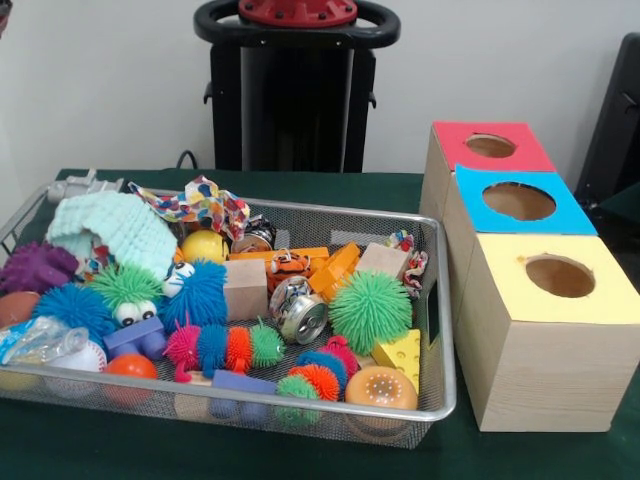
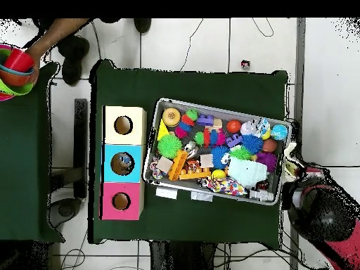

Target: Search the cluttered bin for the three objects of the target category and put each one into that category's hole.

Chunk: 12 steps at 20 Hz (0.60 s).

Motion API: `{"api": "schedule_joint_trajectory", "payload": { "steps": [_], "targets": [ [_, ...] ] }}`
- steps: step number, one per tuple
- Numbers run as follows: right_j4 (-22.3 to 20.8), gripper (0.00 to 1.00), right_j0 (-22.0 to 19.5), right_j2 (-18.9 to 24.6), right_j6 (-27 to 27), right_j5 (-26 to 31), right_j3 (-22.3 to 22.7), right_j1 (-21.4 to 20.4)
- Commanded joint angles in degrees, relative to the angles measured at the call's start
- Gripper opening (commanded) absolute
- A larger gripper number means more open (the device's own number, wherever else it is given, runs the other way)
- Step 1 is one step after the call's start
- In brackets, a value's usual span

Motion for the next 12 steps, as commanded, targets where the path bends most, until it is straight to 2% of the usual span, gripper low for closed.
{"api": "schedule_joint_trajectory", "payload": {
  "steps": [1, 8, 12],
  "targets": [
    [4.24, 0.0, 1.74, 0.19, 11.8, -2.1, 5.82, 2.05],
    [5.37, 0.0, 3.13, -2.45, 10.46, -0.82, 5.21, 1.34],
    [4.29, 0.0, 4.55, -4.38, 7.72, 2.49, 3.06, 1.13]
  ]
}}
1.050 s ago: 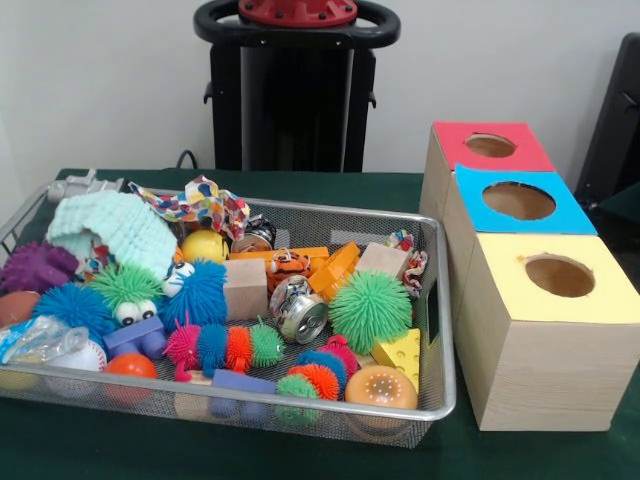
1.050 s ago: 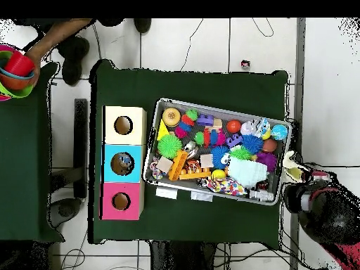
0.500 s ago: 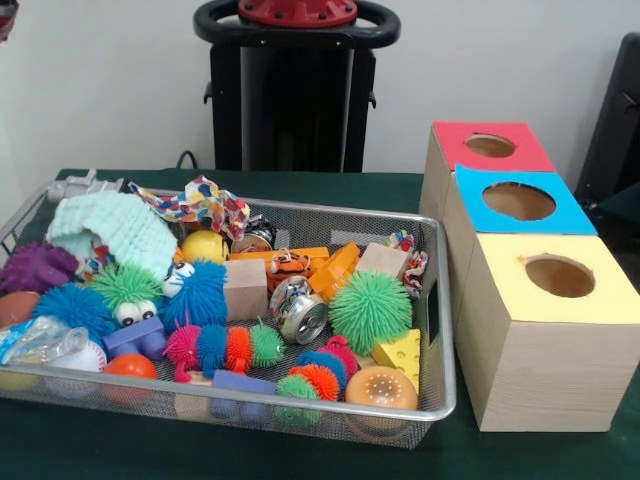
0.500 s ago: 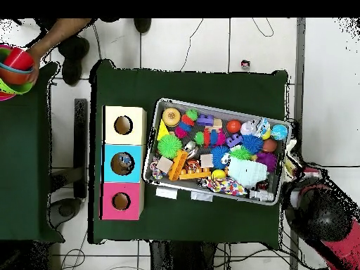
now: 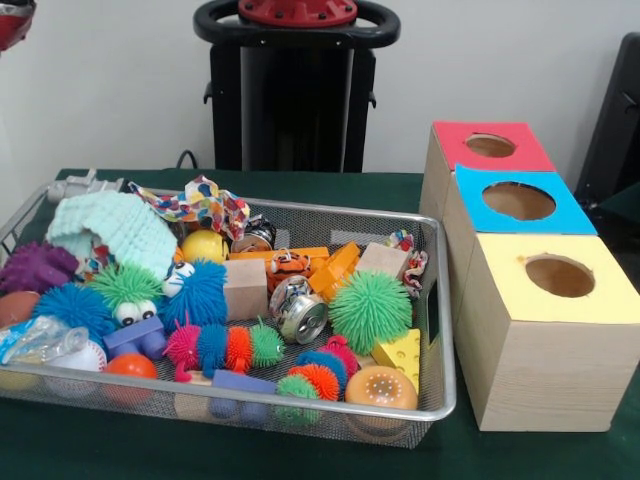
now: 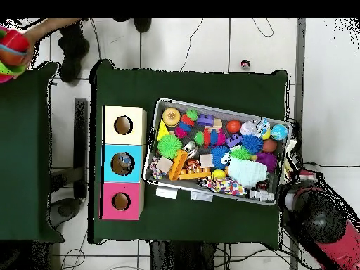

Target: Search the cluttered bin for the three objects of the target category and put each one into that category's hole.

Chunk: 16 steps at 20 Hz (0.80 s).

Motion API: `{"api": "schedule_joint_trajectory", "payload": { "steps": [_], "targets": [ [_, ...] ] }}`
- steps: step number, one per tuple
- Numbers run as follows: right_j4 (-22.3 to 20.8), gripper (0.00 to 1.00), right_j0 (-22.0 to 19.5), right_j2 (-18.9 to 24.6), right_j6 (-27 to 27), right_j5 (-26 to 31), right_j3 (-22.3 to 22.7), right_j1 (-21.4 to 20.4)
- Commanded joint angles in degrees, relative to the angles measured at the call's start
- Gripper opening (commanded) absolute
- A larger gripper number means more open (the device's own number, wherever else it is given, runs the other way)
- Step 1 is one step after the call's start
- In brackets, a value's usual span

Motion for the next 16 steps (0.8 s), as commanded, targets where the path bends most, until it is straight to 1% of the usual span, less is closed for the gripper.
{"api": "schedule_joint_trajectory", "payload": {
  "steps": [1, 2, 3, 4, 5, 6, 8, 16],
  "targets": [
    [-0.73, 0.0, 2.3, -2.59, 4.99, 4.37, -0.86, 1.22],
    [-1.79, 0.0, 2.26, -2.78, 3.45, 4.62, -1.6, 1.04],
    [-3.88, 0.0, 2.07, -2.89, 0.47, 4.66, -3.03, 0.77],
    [-4.74, 0.0, 2.06, -3.14, -0.68, 4.73, -3.72, 0.57],
    [-6.69, 0.0, 2.0, -3.75, -2.99, 4.92, -5.31, 0.46],
    [-7.3, 0.0, 1.74, -3.68, -3.68, 4.67, -5.68, 0.05],
    [-7.38, 0.0, 1.19, -2.75, -3.52, 4.19, -6.41, -0.68],
    [-8.19, 0.0, -2.46, 0.67, -4.85, 7.99, -7.6, -1.8]
  ]
}}
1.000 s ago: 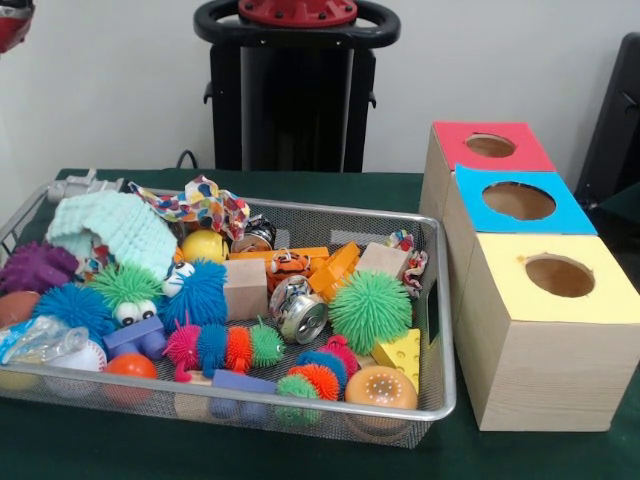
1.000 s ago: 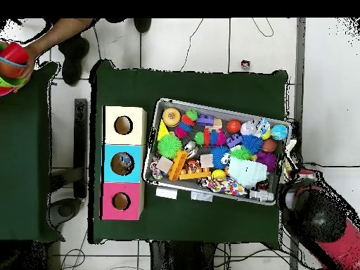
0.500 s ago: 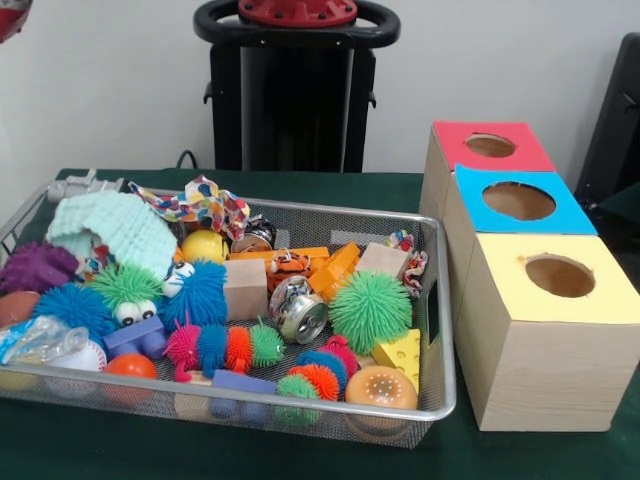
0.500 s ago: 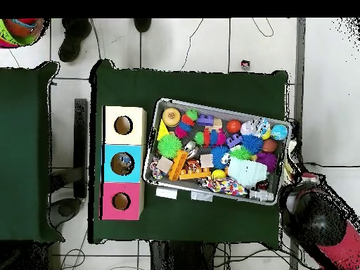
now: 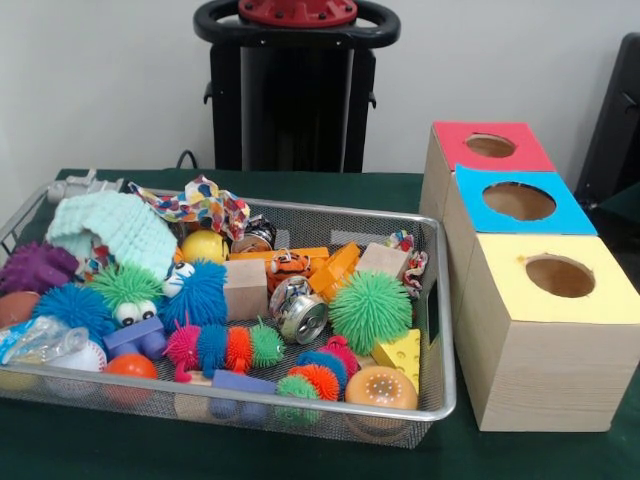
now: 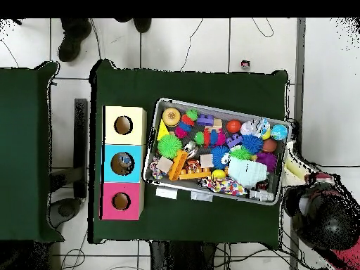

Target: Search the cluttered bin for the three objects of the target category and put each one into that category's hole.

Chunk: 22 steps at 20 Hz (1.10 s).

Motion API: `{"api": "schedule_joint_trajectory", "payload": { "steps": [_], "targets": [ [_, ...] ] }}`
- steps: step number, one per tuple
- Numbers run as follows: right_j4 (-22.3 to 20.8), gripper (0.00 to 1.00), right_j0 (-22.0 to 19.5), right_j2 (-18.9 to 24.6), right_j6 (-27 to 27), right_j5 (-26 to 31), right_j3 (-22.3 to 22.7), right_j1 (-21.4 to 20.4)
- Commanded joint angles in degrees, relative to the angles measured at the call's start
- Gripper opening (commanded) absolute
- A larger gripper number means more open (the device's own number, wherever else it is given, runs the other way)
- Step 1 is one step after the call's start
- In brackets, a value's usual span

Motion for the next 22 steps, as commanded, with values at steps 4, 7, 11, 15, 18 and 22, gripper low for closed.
{"api": "schedule_joint_trajectory", "payload": {
  "steps": [4, 7, 11, 15, 18, 22],
  "targets": [
    [-2.83, 0.0, -3.99, 4.31, -6.17, 11.08, -4.56, -1.29],
    [-2.31, 0.0, -5.14, 5.2, -6.58, 13.46, -4.49, -1.73],
    [-1.36, 0.0, -5.28, 5.52, -4.4, 14.01, -3.53, -1.83],
    [0.25, 0.0, -6.2, 7.23, -1.99, 11.94, -1.63, -1.27],
    [1.08, 0.0, -6.58, 7.58, -1.27, 12.73, -1.22, -1.12],
    [2.76, 0.0, -7.3, 8.59, 0.49, 11.01, 0.1, -1.36]
  ]
}}
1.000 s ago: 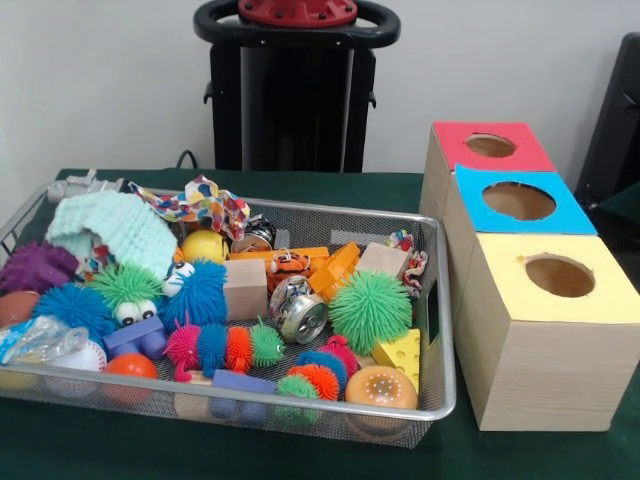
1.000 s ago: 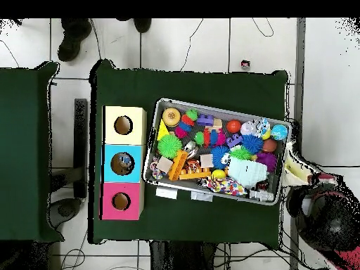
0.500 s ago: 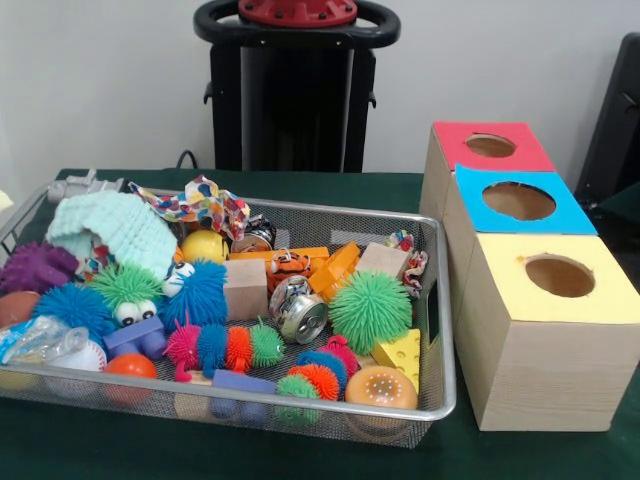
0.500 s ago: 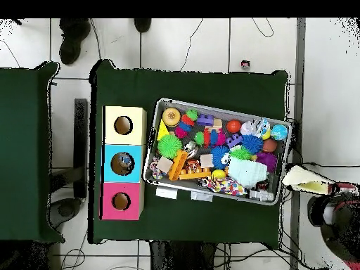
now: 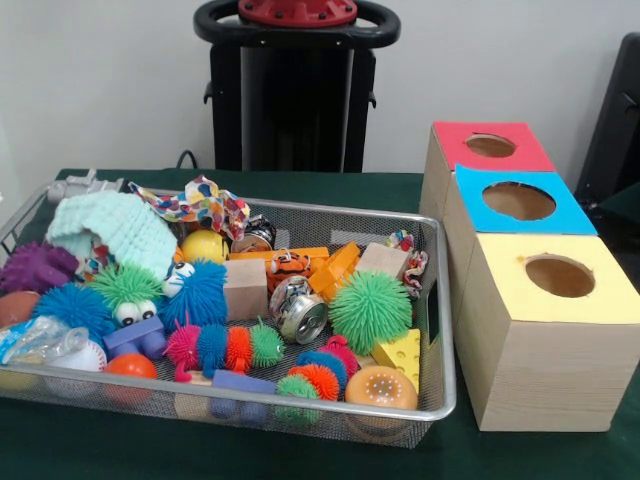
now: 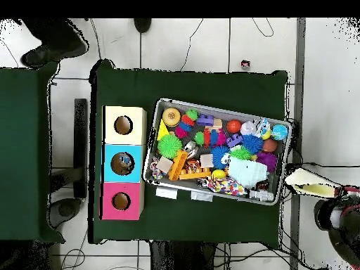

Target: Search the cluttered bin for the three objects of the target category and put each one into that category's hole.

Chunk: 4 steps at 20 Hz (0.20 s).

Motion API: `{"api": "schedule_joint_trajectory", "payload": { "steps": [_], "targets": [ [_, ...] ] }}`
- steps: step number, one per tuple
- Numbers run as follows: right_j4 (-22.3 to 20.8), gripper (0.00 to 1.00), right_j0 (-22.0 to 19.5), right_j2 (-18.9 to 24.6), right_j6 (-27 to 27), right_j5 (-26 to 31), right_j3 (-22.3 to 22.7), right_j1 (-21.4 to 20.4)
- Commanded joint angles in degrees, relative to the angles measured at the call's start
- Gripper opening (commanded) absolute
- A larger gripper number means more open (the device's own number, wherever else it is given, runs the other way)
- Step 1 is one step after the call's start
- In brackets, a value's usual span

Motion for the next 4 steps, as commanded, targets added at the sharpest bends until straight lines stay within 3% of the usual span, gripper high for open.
{"api": "schedule_joint_trajectory", "payload": {
  "steps": [1, 4],
  "targets": [
    [3.21, 0.0, -1.31, 8.22, 0.62, 4.27, 3.15, 0.84],
    [4.74, 0.0, -2.17, 9.62, 0.38, 5.47, 3.66, 0.95]
  ]
}}
